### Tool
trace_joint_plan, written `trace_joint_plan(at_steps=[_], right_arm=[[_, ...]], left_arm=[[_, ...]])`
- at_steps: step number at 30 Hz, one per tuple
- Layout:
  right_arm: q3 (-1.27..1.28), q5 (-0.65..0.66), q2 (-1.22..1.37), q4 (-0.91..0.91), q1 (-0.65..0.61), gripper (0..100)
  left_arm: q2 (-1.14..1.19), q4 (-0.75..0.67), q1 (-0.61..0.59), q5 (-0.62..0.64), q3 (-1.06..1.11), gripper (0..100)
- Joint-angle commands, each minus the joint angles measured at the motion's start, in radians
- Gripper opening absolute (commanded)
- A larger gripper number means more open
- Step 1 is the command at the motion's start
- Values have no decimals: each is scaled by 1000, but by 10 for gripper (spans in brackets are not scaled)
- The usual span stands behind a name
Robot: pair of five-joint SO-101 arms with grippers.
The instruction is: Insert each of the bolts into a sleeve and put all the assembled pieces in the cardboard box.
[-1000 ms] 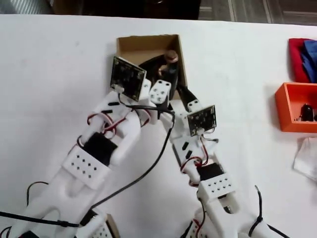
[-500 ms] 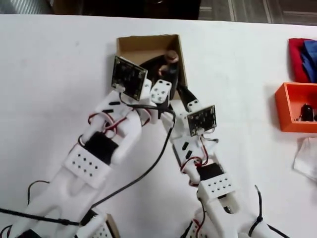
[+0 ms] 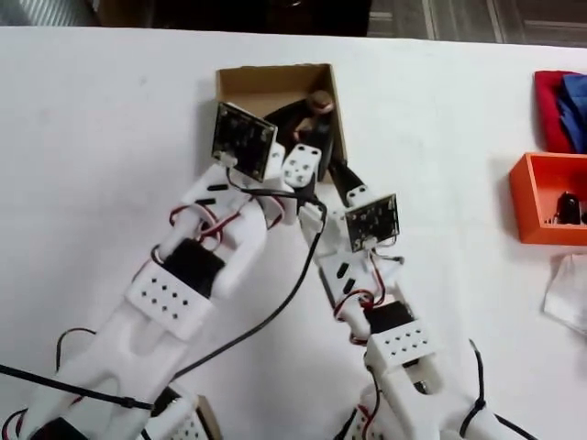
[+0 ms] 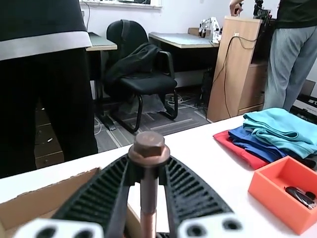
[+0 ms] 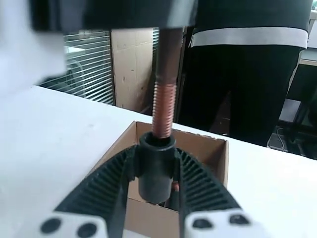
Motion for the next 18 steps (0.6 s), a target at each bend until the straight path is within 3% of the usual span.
trace_joint_plan(at_steps=[1, 18], right_arm=[[-12, -5, -36, -1, 12, 23], [-12, -5, -35, -1, 12, 23]], left_arm=[[-8, 48, 11, 6, -7, 25], [-9, 94, 11, 68, -7, 25]])
